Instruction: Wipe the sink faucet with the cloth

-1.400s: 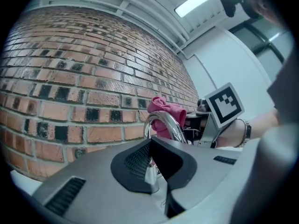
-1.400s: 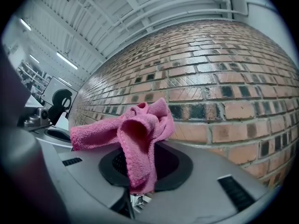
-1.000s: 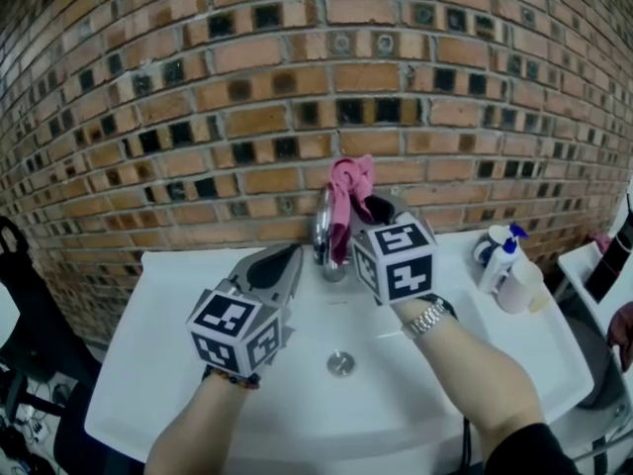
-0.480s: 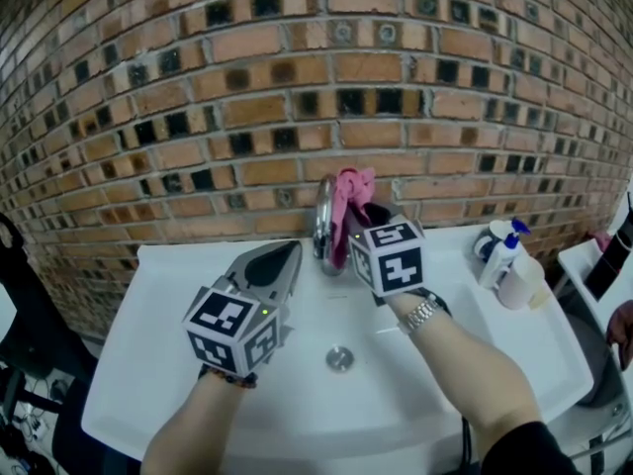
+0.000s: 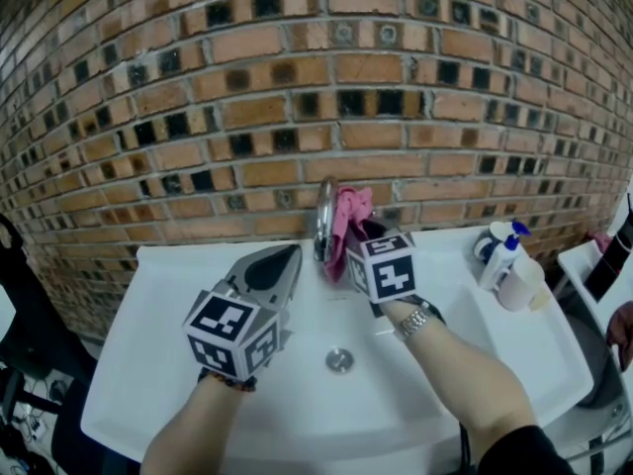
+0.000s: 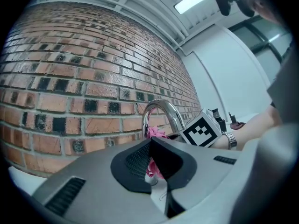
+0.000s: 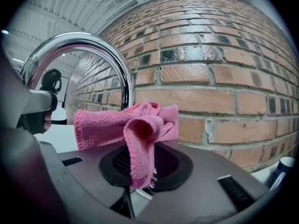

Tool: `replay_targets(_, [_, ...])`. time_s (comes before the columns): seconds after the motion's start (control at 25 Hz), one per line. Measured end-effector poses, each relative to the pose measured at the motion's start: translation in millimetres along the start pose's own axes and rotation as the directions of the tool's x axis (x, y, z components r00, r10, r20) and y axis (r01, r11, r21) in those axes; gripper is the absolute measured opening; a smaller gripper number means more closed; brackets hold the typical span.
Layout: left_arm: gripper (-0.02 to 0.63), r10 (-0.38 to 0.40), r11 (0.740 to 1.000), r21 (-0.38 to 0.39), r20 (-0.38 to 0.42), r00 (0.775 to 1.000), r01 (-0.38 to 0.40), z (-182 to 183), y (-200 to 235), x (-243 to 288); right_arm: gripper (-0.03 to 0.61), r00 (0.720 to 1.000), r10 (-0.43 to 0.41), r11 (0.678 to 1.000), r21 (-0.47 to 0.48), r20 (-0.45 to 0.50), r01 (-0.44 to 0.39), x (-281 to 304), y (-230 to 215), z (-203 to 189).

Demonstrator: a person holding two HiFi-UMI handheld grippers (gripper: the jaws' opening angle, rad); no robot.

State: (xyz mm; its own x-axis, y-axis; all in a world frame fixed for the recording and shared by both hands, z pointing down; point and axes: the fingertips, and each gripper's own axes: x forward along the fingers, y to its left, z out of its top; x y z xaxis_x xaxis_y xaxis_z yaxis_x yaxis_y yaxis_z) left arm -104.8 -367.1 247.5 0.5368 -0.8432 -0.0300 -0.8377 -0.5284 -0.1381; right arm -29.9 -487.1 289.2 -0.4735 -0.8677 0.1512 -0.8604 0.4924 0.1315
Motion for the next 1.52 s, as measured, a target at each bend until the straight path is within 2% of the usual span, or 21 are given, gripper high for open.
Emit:
replay_targets(0.92, [0.006,-0.014,1.000,0.009,-0.004,1.000,0.014,-3,-9,-2,0.066,0.997,0.017,1.000,0.006,-0.075,-0.017,-14,1,-37])
replay_targets(1.52, [0.006,-0.014,1.000,0.024,-0.017,1.000,0.015,-7,-12,-4,0.066,0.996,0.028,1.000,0.006,-0.089,-0.027,-26,12,-51])
